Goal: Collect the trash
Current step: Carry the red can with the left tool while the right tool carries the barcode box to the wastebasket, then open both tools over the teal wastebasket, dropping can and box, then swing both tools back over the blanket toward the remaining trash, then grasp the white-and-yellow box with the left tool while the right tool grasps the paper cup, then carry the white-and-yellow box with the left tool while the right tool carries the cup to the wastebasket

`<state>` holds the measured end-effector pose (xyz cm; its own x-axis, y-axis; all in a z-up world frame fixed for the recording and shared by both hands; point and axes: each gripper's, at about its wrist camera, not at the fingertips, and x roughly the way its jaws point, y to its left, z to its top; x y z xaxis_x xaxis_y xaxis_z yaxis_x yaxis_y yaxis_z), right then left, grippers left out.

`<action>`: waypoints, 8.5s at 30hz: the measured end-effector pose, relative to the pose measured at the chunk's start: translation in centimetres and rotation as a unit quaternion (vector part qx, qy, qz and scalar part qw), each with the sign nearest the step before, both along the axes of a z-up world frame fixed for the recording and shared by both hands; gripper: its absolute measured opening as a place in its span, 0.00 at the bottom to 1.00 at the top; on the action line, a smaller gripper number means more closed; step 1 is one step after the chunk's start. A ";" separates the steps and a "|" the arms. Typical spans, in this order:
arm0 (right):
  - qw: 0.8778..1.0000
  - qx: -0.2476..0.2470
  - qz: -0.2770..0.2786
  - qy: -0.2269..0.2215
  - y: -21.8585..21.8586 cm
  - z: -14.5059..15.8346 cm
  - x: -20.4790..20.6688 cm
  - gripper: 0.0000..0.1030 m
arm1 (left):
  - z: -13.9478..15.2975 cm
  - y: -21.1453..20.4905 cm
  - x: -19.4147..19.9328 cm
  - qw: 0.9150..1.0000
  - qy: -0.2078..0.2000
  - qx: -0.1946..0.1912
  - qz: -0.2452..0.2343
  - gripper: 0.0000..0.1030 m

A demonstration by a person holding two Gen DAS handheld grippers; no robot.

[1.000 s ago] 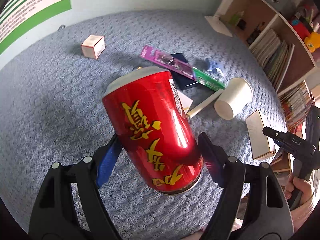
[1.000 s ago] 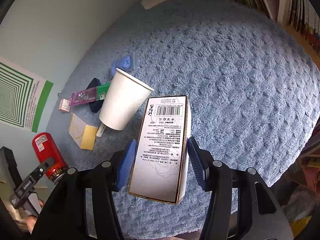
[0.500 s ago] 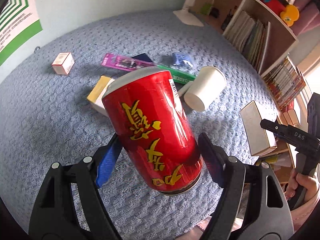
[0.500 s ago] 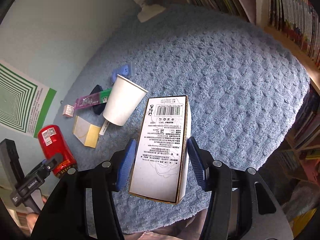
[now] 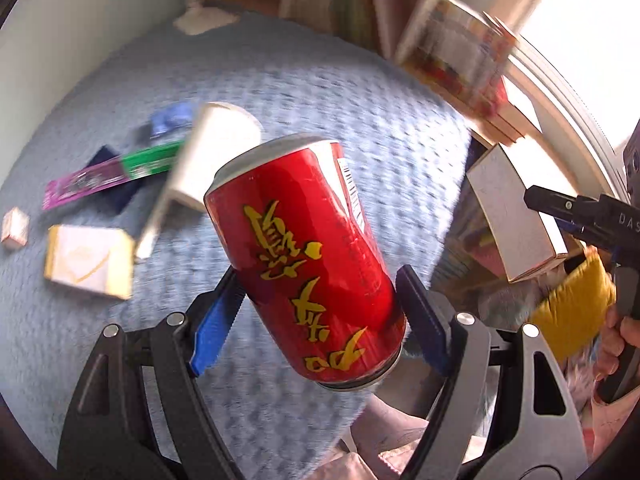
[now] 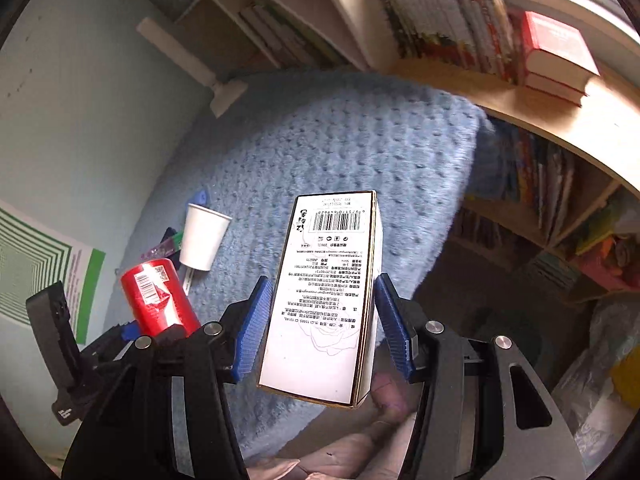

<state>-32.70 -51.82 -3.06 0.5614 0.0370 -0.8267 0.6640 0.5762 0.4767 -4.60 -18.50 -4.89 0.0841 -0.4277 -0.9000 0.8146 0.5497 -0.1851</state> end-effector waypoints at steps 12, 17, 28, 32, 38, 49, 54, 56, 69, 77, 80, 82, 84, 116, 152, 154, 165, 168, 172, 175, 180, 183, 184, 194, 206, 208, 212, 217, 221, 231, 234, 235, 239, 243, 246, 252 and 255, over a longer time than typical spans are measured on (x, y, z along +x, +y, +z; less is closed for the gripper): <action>0.991 0.037 -0.124 0.031 -2.3 -3.3 -16.4 0.52 | -3.6 -9.9 -15.4 0.988 0.013 0.029 -0.152 0.73; 0.985 0.068 -0.153 0.037 -4.0 -7.2 -21.2 0.52 | -7.6 -13.1 -21.2 0.980 0.036 0.067 -0.182 0.73; 0.973 0.152 -0.164 0.062 -6.5 -21.4 -26.5 0.53 | -18.7 -17.7 -29.3 0.962 0.068 0.137 -0.228 0.73; 0.967 0.180 -0.171 0.060 -7.1 -26.8 -27.4 0.53 | -24.4 -19.1 -30.7 0.954 0.092 0.162 -0.236 0.73; 0.951 0.237 -0.194 0.051 -8.5 -34.0 -28.5 0.86 | -30.7 -21.4 -32.7 0.941 0.070 0.206 -0.259 0.79; 0.952 0.235 -0.188 0.059 -9.2 -34.4 -29.7 0.88 | -31.0 -21.2 -32.3 0.942 0.051 0.211 -0.257 0.93; 0.953 0.230 -0.191 0.055 -9.5 -33.3 -30.0 0.88 | -30.5 -21.1 -32.0 0.944 0.063 0.205 -0.252 0.93; 0.954 0.225 -0.190 0.053 -9.5 -32.4 -30.0 0.88 | -29.8 -21.0 -31.8 0.945 0.061 0.201 -0.251 0.93; 0.970 0.183 -0.158 0.025 -8.6 -22.8 -28.5 0.88 | -17.9 -18.1 -28.1 0.964 0.035 0.135 -0.228 0.93; 0.986 0.150 -0.077 -0.001 -7.5 -16.4 -22.5 0.88 | -10.4 -14.4 -22.2 0.982 0.003 0.104 -0.155 0.93; 0.990 0.134 -0.040 -0.015 -7.3 -13.9 -19.2 0.88 | -8.3 -12.7 -19.7 0.988 -0.005 0.091 -0.124 0.93; 0.992 0.123 -0.018 -0.026 -7.1 -12.3 -17.0 0.88 | -7.0 -11.4 -18.1 0.991 -0.011 0.085 -0.101 0.93; 0.993 0.116 0.008 -0.035 -6.6 -10.9 -14.5 0.88 | -5.7 -9.6 -16.2 0.995 -0.014 0.075 -0.069 0.93; 0.964 0.082 0.244 -0.065 7.0 -2.2 15.7 0.88 | -0.4 13.7 8.5 0.960 0.013 0.020 0.278 0.93; 0.941 0.147 0.303 -0.014 12.4 -8.2 34.3 0.88 | -5.4 15.1 18.5 0.924 0.097 0.012 0.369 0.93; 0.941 0.157 0.300 -0.012 12.3 -8.8 35.0 0.88 | -5.9 15.0 18.9 0.921 0.100 0.016 0.375 0.93; 0.941 0.177 0.288 0.016 12.3 -12.2 38.6 0.88 | -8.6 14.1 21.3 0.908 0.123 0.042 0.398 0.93; 0.943 0.175 0.281 0.027 12.3 -12.9 39.5 0.88 | -9.3 14.2 21.9 0.903 0.128 0.046 0.406 0.93; 0.947 0.166 0.271 0.039 12.6 -13.4 40.8 0.88 | -10.2 14.6 22.6 0.896 0.137 0.048 0.419 0.93; 0.947 0.147 0.281 0.047 13.4 -13.4 41.8 0.87 | -10.6 15.0 22.8 0.894 0.137 0.046 0.424 0.88; 0.949 0.135 0.279 0.056 14.0 -13.7 42.7 0.67 | -10.7 15.6 22.9 0.893 0.131 0.037 0.429 0.81; 0.950 0.135 0.278 0.051 13.7 -13.5 43.0 0.65 | -10.1 16.9 22.7 0.893 0.124 0.030 0.431 0.71; 0.950 0.133 0.278 0.050 13.6 -13.3 43.0 0.65 | -10.1 17.0 22.7 0.894 0.122 0.030 0.430 0.71; 0.954 0.126 0.268 0.032 11.6 -11.7 41.7 0.65 | -8.5 18.9 21.5 0.898 0.113 0.007 0.426 0.62; 0.960 0.117 0.254 0.004 9.0 -9.5 39.4 0.63 | -3.5 18.1 19.2 0.910 0.064 -0.018 0.409 0.62; 0.961 0.113 0.252 -0.001 8.4 -8.9 38.9 0.63 | -3.1 18.2 19.0 0.914 0.054 -0.016 0.402 0.62; 0.964 0.106 0.242 -0.008 7.7 -7.9 37.8 0.63 | -2.2 17.7 18.5 0.921 0.038 -0.015 0.388 0.62; 0.969 0.098 0.227 -0.017 6.8 -6.7 36.3 0.63 | -1.5 17.2 18.0 0.927 0.028 -0.016 0.373 0.62; 0.972 0.092 0.217 -0.025 5.6 -5.8 34.3 0.63 | -0.9 16.5 17.4 0.936 0.012 -0.014 0.351 0.62; 0.983 0.077 0.160 -0.040 2.9 -3.8 28.0 0.63 | -0.3 13.9 15.6 0.959 -0.012 -0.015 0.283 0.62; 0.987 0.070 0.137 -0.045 2.0 -3.1 25.7 0.63 | -0.3 12.7 14.8 0.967 -0.014 -0.017 0.254 0.62; 0.988 0.068 0.128 -0.047 1.7 -2.9 24.8 0.63 | -0.3 12.3 14.5 0.970 -0.016 -0.018 0.242 0.62; 0.993 0.063 0.090 -0.053 0.4 -2.2 21.0 0.63 | -0.4 10.6 13.1 0.979 -0.018 -0.018 0.201 0.62; 0.995 0.062 0.057 -0.059 -0.7 -1.8 16.6 0.63 | -0.2 8.7 11.4 0.987 -0.018 -0.016 0.161 0.62; 0.995 0.060 0.035 -0.064 -1.7 -1.6 13.2 0.63 | 0.2 7.2 10.1 0.990 -0.021 -0.018 0.137 0.62; 0.996 0.057 -0.007 -0.073 -4.0 -1.4 5.9 0.63 | 1.1 3.6 6.5 0.995 -0.031 -0.022 0.091 0.62; 0.995 0.059 -0.030 -0.075 -5.1 -1.7 1.5 0.63 | 1.1 1.7 3.8 0.997 -0.031 -0.020 0.067 0.62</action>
<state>-31.22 -56.91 -4.72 0.6821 0.0911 -0.7255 0.6123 0.4713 0.6348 -0.83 -16.78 -3.84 0.1988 -0.4440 -0.8737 0.7447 0.6480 -0.1599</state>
